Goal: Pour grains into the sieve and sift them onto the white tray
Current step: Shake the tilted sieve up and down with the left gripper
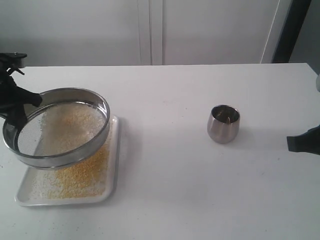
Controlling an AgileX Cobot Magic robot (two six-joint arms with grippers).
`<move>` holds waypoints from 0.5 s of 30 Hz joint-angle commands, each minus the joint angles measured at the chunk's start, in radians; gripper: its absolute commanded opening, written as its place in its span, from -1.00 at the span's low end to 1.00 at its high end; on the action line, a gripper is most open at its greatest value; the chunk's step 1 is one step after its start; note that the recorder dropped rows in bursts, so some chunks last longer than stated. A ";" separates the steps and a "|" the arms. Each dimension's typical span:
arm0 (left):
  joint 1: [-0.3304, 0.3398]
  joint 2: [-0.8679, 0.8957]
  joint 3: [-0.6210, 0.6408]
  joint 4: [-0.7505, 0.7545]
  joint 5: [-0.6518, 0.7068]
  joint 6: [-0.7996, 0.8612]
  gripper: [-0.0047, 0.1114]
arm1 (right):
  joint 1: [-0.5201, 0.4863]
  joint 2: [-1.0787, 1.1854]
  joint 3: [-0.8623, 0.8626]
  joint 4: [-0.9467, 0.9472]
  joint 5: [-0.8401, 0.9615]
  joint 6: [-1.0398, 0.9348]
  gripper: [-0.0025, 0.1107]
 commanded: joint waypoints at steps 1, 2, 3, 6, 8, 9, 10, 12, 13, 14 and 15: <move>-0.009 0.015 -0.014 -0.036 0.146 0.032 -0.92 | 0.002 -0.007 0.005 -0.002 -0.003 0.001 -0.96; -0.019 0.005 0.002 -0.039 0.164 0.057 -0.92 | 0.002 -0.007 0.005 -0.002 -0.003 0.001 -0.96; -0.032 -0.011 0.027 -0.039 0.153 0.086 -0.92 | 0.002 -0.007 0.005 -0.002 -0.003 0.001 -0.96; -0.044 -0.041 0.076 -0.051 -0.037 0.081 -0.92 | 0.002 -0.007 0.005 -0.002 -0.003 0.001 -0.96; -0.028 -0.031 0.052 -0.012 -0.091 -0.007 -0.92 | 0.002 -0.007 0.005 -0.002 -0.001 0.001 -0.96; -0.011 -0.014 0.019 -0.003 -0.068 -0.064 -0.92 | 0.002 -0.007 0.005 -0.002 -0.001 0.001 -0.96; 0.003 -0.002 0.001 -0.014 -0.033 -0.099 -0.92 | 0.002 -0.007 0.005 -0.002 -0.003 0.001 -0.96; 0.001 0.015 -0.013 -0.059 0.000 -0.082 -0.92 | 0.002 -0.007 0.005 -0.002 -0.003 0.001 -0.96; -0.020 0.018 -0.010 -0.076 0.006 -0.021 -0.92 | 0.002 -0.007 0.005 -0.002 -0.001 0.001 -0.96; -0.044 0.018 -0.006 -0.078 0.013 0.033 -0.92 | 0.002 -0.007 0.005 -0.002 -0.001 0.001 -0.96; -0.069 0.018 -0.003 -0.058 0.024 0.095 -0.92 | 0.002 -0.007 0.005 -0.002 -0.001 0.001 -0.96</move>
